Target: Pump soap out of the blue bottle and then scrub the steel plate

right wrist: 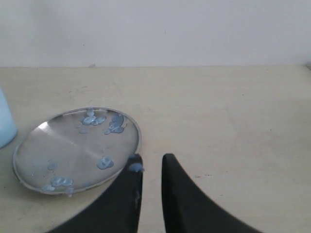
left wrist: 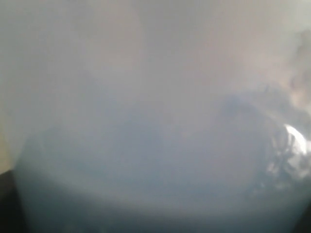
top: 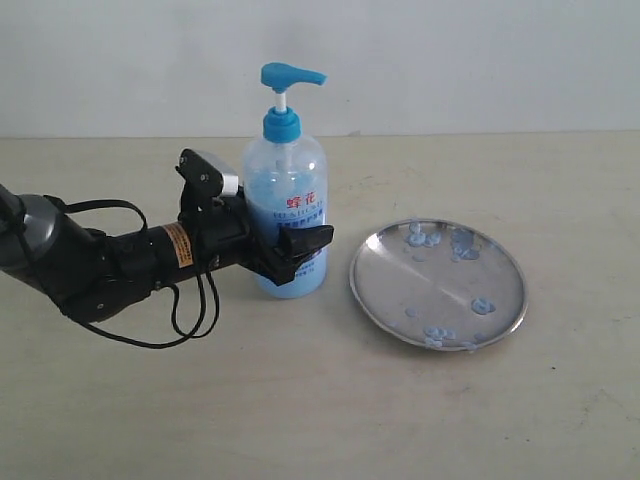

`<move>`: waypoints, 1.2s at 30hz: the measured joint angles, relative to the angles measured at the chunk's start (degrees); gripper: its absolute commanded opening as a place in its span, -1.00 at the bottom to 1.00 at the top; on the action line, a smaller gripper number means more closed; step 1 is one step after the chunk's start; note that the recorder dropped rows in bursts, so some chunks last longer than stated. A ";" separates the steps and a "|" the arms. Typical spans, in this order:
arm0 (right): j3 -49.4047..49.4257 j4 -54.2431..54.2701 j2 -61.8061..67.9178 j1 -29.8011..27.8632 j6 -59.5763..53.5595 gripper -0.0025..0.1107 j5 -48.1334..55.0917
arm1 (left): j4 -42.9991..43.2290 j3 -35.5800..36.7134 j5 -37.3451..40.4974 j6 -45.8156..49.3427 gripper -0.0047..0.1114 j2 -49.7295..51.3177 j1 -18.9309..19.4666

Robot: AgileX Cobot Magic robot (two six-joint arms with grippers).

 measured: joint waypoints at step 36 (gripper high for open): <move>-57.26 -75.95 85.43 9.70 66.83 -0.86 -53.62 | 15.97 -2.85 19.43 5.16 -0.84 -8.48 -3.86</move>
